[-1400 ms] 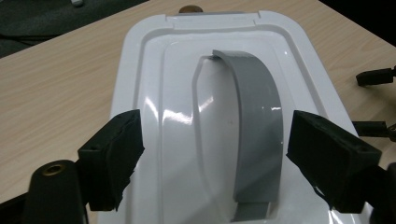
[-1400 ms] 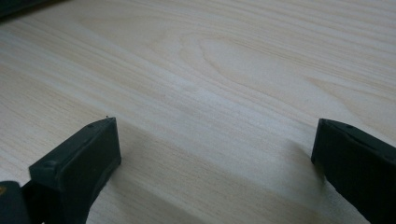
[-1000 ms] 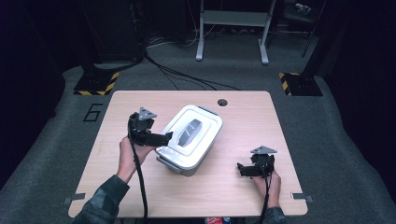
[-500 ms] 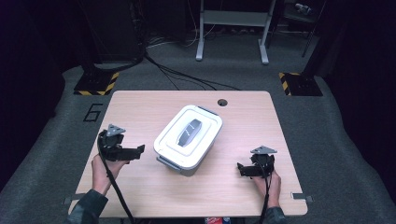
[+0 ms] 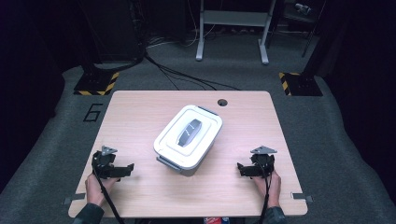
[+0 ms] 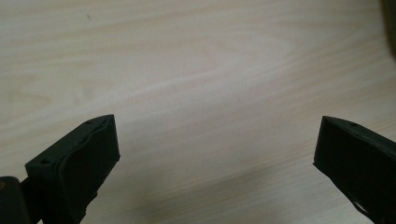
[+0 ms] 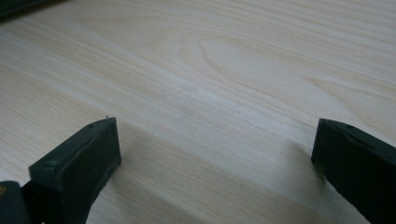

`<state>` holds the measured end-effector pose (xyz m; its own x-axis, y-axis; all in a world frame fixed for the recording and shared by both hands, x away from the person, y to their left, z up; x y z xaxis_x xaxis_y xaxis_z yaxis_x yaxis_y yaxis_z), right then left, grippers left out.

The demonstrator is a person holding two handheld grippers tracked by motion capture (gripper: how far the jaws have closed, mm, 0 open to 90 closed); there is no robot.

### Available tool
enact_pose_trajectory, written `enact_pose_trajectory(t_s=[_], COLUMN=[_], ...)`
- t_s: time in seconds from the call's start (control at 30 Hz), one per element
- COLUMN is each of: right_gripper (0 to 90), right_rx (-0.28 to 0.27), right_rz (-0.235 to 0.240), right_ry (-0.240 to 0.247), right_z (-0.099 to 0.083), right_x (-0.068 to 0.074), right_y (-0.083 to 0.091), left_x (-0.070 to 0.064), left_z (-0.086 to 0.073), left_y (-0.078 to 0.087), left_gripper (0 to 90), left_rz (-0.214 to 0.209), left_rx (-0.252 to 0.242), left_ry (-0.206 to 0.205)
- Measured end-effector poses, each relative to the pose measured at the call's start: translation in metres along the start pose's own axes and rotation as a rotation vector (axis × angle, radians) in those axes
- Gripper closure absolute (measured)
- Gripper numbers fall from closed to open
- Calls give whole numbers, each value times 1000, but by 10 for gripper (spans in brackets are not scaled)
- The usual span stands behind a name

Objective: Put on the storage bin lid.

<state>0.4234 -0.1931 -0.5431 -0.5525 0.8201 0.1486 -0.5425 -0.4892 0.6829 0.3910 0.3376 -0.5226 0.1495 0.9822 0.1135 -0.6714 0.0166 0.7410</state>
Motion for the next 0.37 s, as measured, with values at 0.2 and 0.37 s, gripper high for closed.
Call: enact_pose_trajectory(t_s=[0.2, 0.37], right_gripper=[7, 7], right_rx=[0, -1], right_rz=[1, 1], right_ry=[3, 6], right_z=[0, 0], right_x=[0, 0], right_y=[0, 0], left_x=[-5, -5], left_z=[-19, -23], left_y=[-10, -10], left_gripper=[0, 0], left_rz=[28, 29], left_rx=[-45, -88], left_ry=[-22, -9])
Point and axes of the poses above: each handheld gripper's, and its own axes: y roughly backward along the jaws, z roughly out of its top, x roughly to its left, the point moved 2 cm from there along -y, roughly forward along the jaws, and after that the axes turned 12 degrees about z, right-handed, at the moved point
